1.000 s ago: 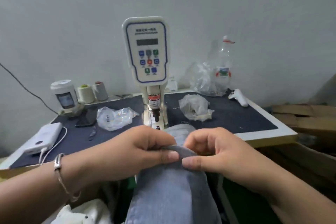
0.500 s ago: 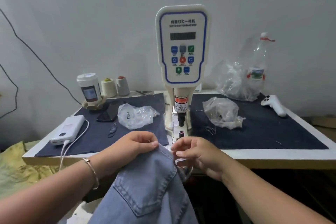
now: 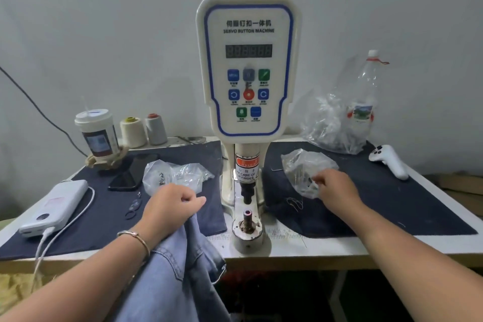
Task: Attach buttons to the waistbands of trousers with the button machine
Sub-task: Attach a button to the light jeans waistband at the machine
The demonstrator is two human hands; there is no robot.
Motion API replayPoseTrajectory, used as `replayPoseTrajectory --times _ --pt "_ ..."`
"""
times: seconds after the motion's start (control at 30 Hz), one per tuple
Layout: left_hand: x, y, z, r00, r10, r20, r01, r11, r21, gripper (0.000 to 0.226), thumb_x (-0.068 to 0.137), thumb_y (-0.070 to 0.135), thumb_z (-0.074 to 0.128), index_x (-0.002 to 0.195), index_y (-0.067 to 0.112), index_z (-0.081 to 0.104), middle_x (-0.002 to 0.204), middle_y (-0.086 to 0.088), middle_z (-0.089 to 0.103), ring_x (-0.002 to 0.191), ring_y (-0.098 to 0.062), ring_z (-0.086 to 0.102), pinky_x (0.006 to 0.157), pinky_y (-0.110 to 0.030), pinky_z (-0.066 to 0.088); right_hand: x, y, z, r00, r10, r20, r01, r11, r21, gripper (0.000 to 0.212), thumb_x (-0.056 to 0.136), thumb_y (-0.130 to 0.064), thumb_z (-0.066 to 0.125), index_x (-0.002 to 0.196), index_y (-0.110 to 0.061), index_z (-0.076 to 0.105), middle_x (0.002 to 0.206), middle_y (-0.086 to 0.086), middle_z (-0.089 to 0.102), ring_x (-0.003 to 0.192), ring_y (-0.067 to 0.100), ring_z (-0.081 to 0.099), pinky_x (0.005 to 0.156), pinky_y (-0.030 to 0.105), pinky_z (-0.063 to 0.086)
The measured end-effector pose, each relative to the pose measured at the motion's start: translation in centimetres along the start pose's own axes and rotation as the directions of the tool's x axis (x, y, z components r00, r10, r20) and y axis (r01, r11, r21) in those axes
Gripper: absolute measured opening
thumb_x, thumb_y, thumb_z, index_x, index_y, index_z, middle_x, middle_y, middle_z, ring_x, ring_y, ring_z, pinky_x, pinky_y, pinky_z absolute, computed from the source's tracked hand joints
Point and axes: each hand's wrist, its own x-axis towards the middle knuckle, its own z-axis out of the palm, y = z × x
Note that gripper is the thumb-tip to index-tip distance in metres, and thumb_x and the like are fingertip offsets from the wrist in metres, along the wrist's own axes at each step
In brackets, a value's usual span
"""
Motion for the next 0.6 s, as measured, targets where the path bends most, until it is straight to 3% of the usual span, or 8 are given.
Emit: replayPoseTrajectory --times 0.1,0.2,0.27,0.37,0.53,0.6 --pt "0.5 -0.7 1.4 0.998 0.066 0.002 -0.064 0.973 0.221 0.055 0.09 0.03 0.063 0.049 0.016 0.03 0.048 -0.002 0.032 0.05 -0.015 0.029 0.051 -0.031 0.024 2.0 -0.1 1.1 0.993 0.05 0.11 -0.042 0.997 -0.072 0.028 0.092 -0.012 0.05 0.109 -0.024 0.069 0.109 0.007 0.068 0.1 0.03 0.061 0.071 0.028 0.043" --pt "0.2 -1.3 2.3 0.995 0.1 0.004 -0.095 0.933 0.348 0.05 0.089 0.045 0.048 0.053 0.013 0.034 0.048 -0.002 0.035 0.05 -0.016 0.033 0.049 -0.032 0.023 3.7 -0.5 2.0 0.98 0.096 0.176 -0.075 0.99 -0.124 0.022 0.093 -0.035 0.055 0.108 -0.025 0.067 0.106 0.002 0.067 0.098 0.022 0.063 0.065 0.023 0.039" --pt "0.0 -1.9 2.6 0.992 0.122 -0.022 -0.108 0.94 0.325 0.046 0.084 0.045 0.046 0.053 0.012 0.035 0.046 -0.001 0.033 0.047 -0.016 0.03 0.047 -0.029 0.021 4.3 -0.9 2.3 0.961 0.166 0.223 -0.131 0.978 -0.165 0.022 0.09 -0.047 0.058 0.104 -0.033 0.068 0.091 -0.004 0.064 0.091 0.018 0.063 0.062 0.023 0.04" --pt "-0.2 -2.4 2.8 0.991 0.12 -0.056 -0.104 0.968 0.228 0.048 0.084 0.042 0.049 0.05 0.017 0.027 0.049 0.001 0.037 0.046 -0.015 0.03 0.046 -0.027 0.022 4.1 -0.6 3.2 0.989 0.119 0.091 -0.105 0.985 -0.138 0.009 0.089 -0.047 0.061 0.088 -0.04 0.067 0.073 -0.01 0.053 0.075 0.016 0.055 0.063 0.024 0.038" --pt "-0.2 -2.6 3.3 0.99 0.067 -0.123 -0.055 0.993 0.105 0.055 0.09 0.025 0.068 0.051 0.01 0.032 0.044 0.003 0.028 0.046 -0.012 0.025 0.048 -0.037 0.033 3.0 -0.4 4.0 0.993 0.1 -0.063 -0.104 0.992 -0.072 0.012 0.089 -0.034 0.06 0.08 -0.03 0.066 0.089 -0.001 0.069 0.082 0.025 0.064 0.061 0.026 0.036" --pt "-0.3 -2.5 3.3 0.989 0.04 -0.142 -0.028 0.996 0.083 0.053 0.088 0.021 0.071 0.051 0.008 0.036 0.044 0.004 0.027 0.047 -0.012 0.025 0.049 -0.04 0.036 3.0 -0.4 4.1 0.991 0.115 -0.072 -0.12 0.99 -0.068 0.012 0.09 -0.032 0.058 0.087 -0.025 0.067 0.091 0.003 0.069 0.084 0.027 0.064 0.062 0.027 0.036"
